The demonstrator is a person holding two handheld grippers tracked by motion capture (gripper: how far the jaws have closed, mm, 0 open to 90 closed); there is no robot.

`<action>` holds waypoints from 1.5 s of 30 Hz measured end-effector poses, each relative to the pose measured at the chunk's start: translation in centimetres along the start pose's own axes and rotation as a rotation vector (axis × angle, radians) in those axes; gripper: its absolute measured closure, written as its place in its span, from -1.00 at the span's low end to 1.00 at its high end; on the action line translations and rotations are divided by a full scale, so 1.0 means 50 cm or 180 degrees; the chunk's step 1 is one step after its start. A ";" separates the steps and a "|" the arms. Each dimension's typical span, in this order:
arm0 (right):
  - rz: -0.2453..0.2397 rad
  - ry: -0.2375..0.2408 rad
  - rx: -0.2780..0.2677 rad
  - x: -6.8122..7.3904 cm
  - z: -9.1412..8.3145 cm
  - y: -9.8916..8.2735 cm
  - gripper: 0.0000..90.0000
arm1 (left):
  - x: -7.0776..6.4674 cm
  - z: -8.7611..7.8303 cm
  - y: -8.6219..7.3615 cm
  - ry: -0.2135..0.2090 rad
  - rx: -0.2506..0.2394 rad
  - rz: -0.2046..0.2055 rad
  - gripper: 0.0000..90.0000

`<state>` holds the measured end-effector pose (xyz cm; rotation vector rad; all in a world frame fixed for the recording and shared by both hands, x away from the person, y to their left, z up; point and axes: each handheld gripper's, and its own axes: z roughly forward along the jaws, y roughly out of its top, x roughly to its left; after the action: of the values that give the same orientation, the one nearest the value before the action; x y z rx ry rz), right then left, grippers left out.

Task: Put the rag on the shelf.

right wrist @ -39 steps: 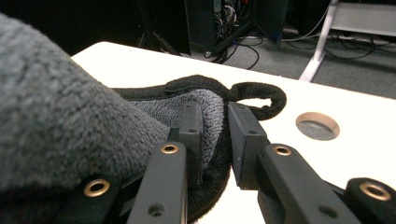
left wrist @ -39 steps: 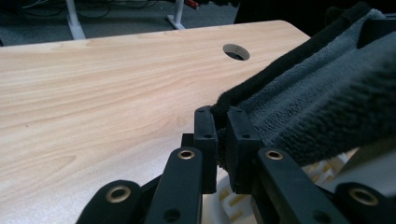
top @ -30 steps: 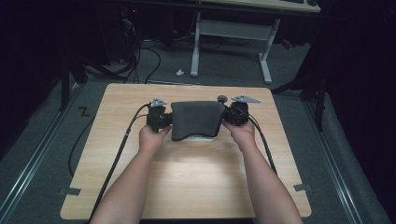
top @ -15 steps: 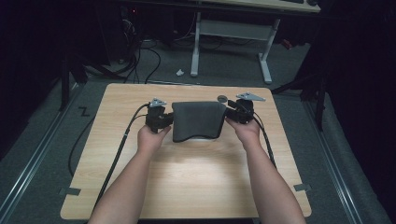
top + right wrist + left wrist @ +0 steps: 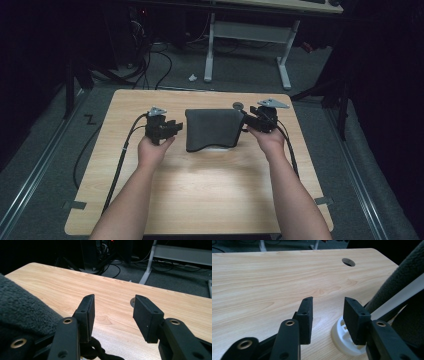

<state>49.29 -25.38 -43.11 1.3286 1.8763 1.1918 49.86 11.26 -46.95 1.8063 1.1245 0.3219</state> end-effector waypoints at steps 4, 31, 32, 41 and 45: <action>-0.0046 -0.0070 0.0027 0.001 -0.007 -0.002 0.18 | 0.003 -0.014 -0.003 0.0045 -0.0032 0.0015 0.28; -0.0204 -0.0164 0.0043 0.008 -0.110 -0.057 0.06 | 0.028 -0.123 -0.061 0.0136 -0.0255 0.0068 0.08; -0.0215 -0.0142 0.0005 0.012 -0.115 -0.063 0.06 | 0.026 -0.128 -0.065 0.0125 -0.0261 0.0079 0.08; -0.0459 -0.0138 0.0040 0.063 -0.167 -0.124 -0.01 | -0.003 -0.177 -0.153 -0.0064 -0.0180 0.0201 0.05; -0.0536 -0.0115 0.0094 0.095 -0.190 -0.161 -0.02 | -0.033 -0.192 -0.202 -0.0134 -0.0051 0.0341 0.03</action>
<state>36.21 -25.25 -45.61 1.1736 1.9445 1.0518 37.30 16.78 -49.94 1.8544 0.9955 0.3535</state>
